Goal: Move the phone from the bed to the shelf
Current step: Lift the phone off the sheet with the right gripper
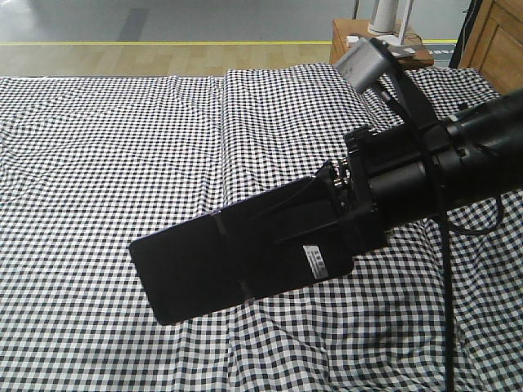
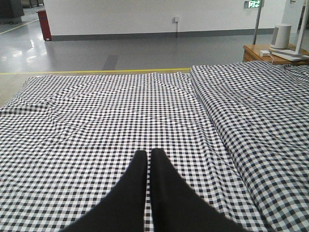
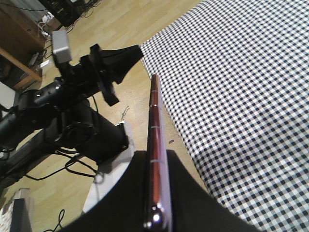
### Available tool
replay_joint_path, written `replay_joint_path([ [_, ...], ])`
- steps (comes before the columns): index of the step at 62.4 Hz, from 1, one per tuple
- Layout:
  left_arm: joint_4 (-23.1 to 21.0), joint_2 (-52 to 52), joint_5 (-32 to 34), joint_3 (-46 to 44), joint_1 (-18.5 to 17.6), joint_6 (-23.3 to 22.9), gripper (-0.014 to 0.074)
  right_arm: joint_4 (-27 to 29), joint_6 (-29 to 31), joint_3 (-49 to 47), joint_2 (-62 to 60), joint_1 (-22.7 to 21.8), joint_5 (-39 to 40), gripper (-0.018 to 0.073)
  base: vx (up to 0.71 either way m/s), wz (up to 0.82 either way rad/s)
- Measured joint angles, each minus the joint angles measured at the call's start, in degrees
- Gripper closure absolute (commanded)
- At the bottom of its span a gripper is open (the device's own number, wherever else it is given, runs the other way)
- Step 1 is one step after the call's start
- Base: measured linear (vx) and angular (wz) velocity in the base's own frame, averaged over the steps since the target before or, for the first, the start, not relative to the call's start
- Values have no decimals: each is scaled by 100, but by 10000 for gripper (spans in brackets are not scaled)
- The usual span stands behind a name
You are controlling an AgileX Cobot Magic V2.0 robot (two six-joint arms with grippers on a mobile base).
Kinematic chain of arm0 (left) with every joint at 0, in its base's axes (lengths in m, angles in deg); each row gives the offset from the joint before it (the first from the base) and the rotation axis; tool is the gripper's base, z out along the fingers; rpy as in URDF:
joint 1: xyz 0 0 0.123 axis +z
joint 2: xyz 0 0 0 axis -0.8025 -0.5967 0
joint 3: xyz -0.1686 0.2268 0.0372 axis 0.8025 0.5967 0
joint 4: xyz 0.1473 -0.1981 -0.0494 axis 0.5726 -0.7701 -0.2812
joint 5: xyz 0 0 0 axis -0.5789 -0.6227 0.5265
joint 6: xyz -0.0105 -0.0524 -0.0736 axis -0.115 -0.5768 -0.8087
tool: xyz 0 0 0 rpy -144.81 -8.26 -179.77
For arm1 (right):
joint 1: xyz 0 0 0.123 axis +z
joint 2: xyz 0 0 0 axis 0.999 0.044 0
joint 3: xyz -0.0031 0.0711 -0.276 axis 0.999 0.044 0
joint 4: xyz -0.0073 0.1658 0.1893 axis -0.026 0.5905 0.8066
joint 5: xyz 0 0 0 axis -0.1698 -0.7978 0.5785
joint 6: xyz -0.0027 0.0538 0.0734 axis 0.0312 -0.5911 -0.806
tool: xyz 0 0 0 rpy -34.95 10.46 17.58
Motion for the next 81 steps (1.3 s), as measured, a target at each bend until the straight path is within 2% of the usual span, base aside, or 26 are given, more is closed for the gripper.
replay_joint_path([
  [81, 0, 0, 0, 0, 0, 0, 595, -28, -63, 0, -259, 33, -48, 561, 0, 0],
])
